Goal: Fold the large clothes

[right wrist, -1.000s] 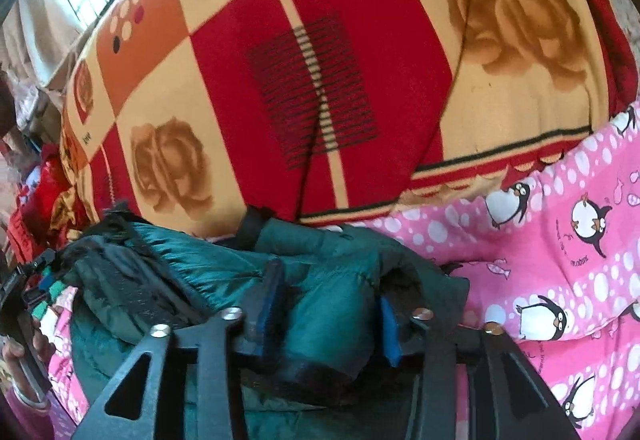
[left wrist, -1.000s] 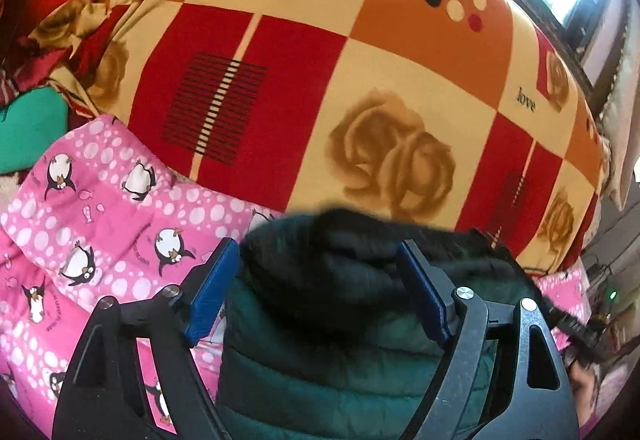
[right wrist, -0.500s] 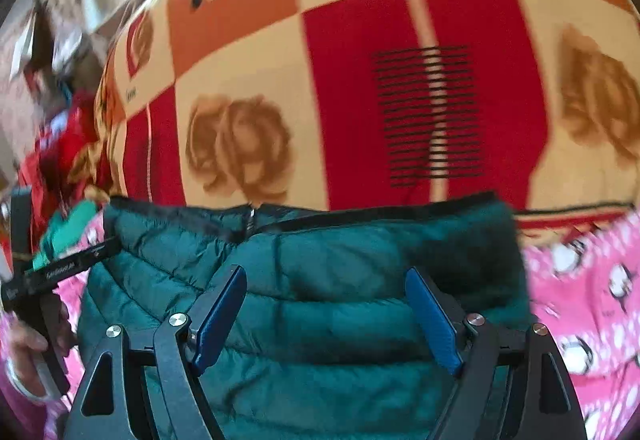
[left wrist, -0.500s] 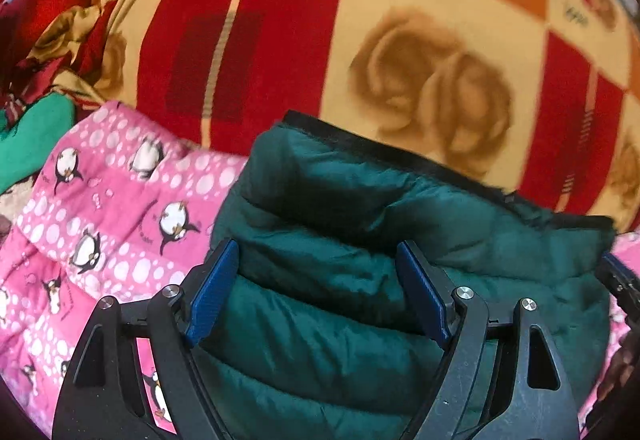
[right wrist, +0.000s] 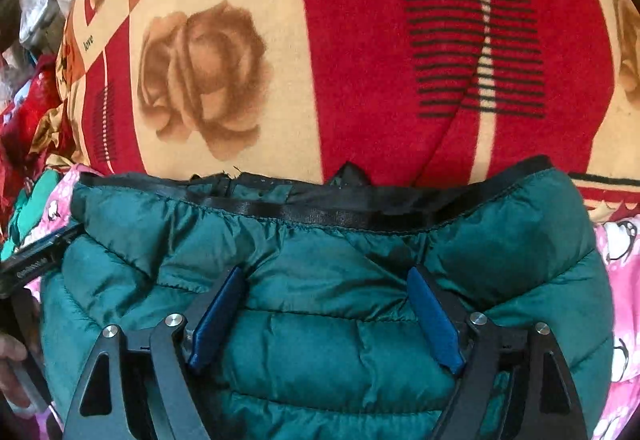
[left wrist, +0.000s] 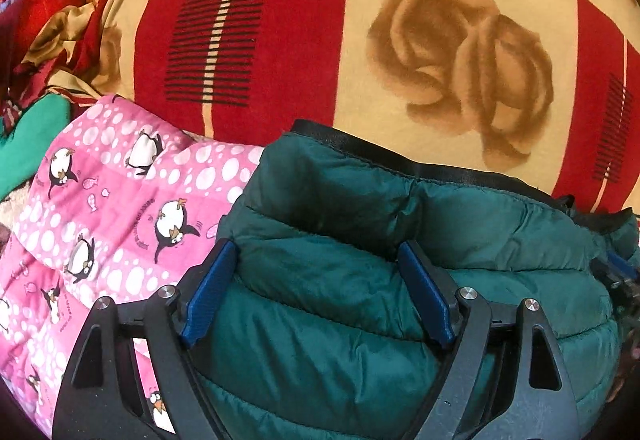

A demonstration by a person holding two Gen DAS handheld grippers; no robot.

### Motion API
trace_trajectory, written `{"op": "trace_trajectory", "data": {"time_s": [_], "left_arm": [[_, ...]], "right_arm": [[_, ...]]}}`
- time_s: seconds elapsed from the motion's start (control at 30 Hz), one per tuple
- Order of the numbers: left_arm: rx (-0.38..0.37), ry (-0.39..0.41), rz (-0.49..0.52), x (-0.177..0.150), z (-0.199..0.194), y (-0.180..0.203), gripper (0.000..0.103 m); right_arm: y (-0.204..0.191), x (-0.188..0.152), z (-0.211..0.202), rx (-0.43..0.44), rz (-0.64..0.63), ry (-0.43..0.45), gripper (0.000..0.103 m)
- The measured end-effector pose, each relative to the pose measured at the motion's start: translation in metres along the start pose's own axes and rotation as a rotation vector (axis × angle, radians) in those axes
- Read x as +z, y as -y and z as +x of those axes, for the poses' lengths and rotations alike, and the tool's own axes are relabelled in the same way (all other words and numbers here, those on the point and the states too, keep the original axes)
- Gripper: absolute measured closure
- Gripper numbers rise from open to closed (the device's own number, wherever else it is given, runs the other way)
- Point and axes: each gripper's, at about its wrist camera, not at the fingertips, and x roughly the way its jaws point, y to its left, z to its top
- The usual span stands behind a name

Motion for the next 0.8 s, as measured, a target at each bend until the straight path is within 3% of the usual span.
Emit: {"op": "trace_trajectory", "data": {"time_s": [0.1,0.2,0.33,0.43,0.67,0.8], "left_arm": [[-0.010,-0.001,-0.007,0.000,0.002,-0.002,0.019],[-0.016,0.002,-0.011,0.000,0.003,-0.004,0.019],[-0.022,0.008,-0.011,0.000,0.004,-0.003,0.018],[-0.020,0.011,-0.007,-0.001,0.005,-0.001,0.018],[-0.018,0.019,-0.009,-0.002,0.005,-0.001,0.018],[-0.024,0.018,-0.015,-0.002,0.005,-0.002,0.018]], "right_arm": [[0.006,0.002,-0.026,0.011,0.029,0.074,0.022],[0.018,0.000,-0.042,-0.085,0.035,0.114,0.022],[0.043,-0.010,-0.034,-0.168,0.106,0.080,0.022],[0.058,-0.021,-0.017,-0.141,0.165,0.062,0.021],[0.054,-0.021,-0.019,-0.153,0.150,0.054,0.021],[0.041,-0.022,-0.034,-0.117,0.161,0.104,0.021]]}}
